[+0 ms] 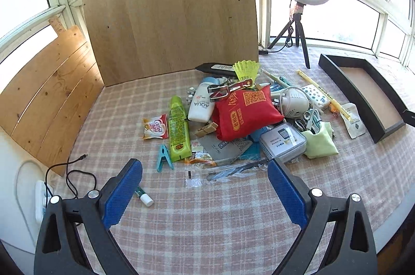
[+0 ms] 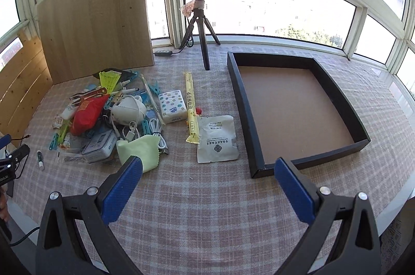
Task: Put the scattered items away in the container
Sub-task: 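Move both grippers over the pile of scattered items, then grasp the yellow shuttlecock with the left gripper while the right gripper grasps the yellow straw tube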
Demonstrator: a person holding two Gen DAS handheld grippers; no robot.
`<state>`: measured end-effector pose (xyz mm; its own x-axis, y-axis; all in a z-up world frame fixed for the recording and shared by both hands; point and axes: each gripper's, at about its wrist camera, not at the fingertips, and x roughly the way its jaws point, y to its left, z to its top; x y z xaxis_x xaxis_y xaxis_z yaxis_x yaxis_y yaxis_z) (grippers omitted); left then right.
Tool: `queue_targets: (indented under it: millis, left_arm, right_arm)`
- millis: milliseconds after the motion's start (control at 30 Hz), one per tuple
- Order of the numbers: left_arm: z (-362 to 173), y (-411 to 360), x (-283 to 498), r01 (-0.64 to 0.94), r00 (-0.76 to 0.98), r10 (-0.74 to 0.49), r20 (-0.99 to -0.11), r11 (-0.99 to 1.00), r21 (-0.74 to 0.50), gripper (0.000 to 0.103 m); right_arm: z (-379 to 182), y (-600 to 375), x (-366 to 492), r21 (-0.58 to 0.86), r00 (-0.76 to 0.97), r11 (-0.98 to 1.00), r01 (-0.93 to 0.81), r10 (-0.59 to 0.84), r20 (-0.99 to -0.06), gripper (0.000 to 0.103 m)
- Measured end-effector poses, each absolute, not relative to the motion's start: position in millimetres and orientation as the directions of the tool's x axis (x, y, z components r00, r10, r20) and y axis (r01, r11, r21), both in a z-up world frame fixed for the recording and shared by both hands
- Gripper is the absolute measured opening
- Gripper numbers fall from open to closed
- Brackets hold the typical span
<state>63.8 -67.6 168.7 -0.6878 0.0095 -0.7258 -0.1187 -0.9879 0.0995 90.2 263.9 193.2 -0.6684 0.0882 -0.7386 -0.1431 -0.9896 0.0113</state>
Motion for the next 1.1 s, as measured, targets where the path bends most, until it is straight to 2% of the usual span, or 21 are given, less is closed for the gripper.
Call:
queue_targets:
  millis: [267, 467, 633, 1000, 1067, 1100]
  left_arm:
    - [224.1, -86.0, 26.0, -0.109, -0.738, 0.043, -0.674, -0.992, 0.056, 0.098]
    - [244.6, -78.8, -8.8, -0.121, -0.742, 0.073, -0.667, -0.992, 0.026, 0.098]
    - [230.2, -54.9, -45.0, -0.184, -0.697, 0.114, -0.708, -0.983, 0.024, 0.096]
    - [172.2, -33.9, -106.1, -0.249, -0.585, 0.139, -0.799, -0.968, 0.014, 0.092]
    - [166.7, -29.8, -114.3, -0.273, -0.573, 0.156, -0.805, -0.962, 0.008, 0.092]
    - [164.7, -26.1, -119.0, -0.284, -0.573, 0.161, -0.804, -0.959, 0.011, 0.092]
  right_arm:
    - [260.4, 269.8, 63.2, 0.035, -0.747, -0.997, -0.066, 0.026, -0.664, 0.102]
    - [270.9, 275.5, 13.1, 0.026, -0.741, -1.000, -0.001, -0.017, -0.671, 0.101]
    - [239.6, 284.0, -30.3, 0.070, -0.669, -0.997, 0.025, -0.068, -0.740, 0.085]
    - [158.5, 285.7, -78.4, 0.071, -0.530, -0.997, 0.041, -0.082, -0.844, 0.084]
    - [148.0, 286.9, -89.1, 0.067, -0.507, -0.997, 0.027, -0.071, -0.859, 0.077]
    - [142.9, 286.6, -94.1, 0.065, -0.496, -0.998, 0.021, -0.067, -0.866, 0.070]
